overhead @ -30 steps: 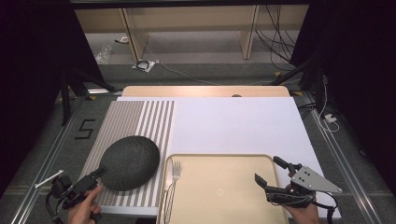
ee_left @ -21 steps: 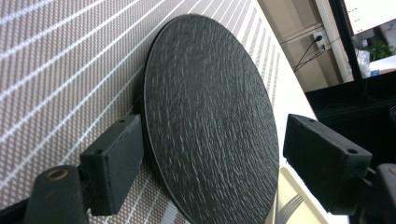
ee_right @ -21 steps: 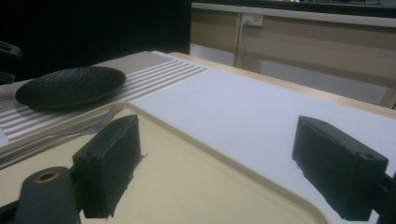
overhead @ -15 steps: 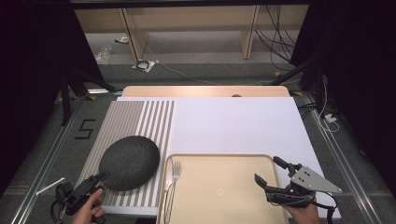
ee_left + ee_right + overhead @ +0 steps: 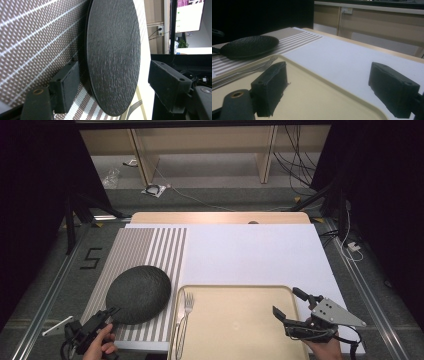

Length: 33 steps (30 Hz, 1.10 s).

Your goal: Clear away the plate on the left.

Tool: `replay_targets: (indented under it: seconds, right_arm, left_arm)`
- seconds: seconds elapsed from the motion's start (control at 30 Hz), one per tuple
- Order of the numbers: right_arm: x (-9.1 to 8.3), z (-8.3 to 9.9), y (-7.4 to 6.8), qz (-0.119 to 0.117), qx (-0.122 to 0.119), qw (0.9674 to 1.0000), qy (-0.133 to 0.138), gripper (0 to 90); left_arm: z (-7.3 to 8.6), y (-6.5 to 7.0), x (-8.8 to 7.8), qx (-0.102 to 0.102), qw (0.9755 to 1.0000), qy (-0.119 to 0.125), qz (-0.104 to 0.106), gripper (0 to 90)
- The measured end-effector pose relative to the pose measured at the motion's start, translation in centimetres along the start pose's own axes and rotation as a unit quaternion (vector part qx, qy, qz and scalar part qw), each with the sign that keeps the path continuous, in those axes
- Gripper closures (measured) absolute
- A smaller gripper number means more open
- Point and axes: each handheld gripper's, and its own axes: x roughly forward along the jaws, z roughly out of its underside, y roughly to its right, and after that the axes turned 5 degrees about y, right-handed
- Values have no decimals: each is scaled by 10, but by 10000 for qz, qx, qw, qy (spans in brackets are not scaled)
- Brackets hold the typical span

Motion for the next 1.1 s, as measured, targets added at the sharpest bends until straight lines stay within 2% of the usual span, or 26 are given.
replay_targets:
  seconds: [0.1, 0.23, 0.5, 0.63, 0.83, 1.0, 1.1]
  right_arm:
    - [0, 0, 0, 0, 2, 10000, -1, 164]
    - [0, 0, 0, -5, -4, 10000, 0, 164]
    - [0, 0, 0, -5, -2, 10000, -16, 164]
    - [0, 0, 0, -17, -3, 10000, 4, 164]
    - [0, 0, 0, -12, -3, 10000, 4, 164]
    - [0, 0, 0, -15, 2, 10000, 3, 164]
    - [0, 0, 0, -16, -3, 10000, -8, 164]
  left_arm:
    - [2, -1, 1, -3, 10000, -36, 18, 262]
    - [7, -2, 4, -167, 9998, -56, 79, 274]
    - [16, -3, 10, -283, 9994, -181, 82, 325]
    - [16, -3, 11, -295, 9995, -118, 60, 349]
    - [20, -5, 13, -506, 9985, -128, 134, 383]
    - [22, -7, 14, -654, 9977, -47, 181, 428]
    - [22, -7, 15, -676, 9975, 36, 197, 453]
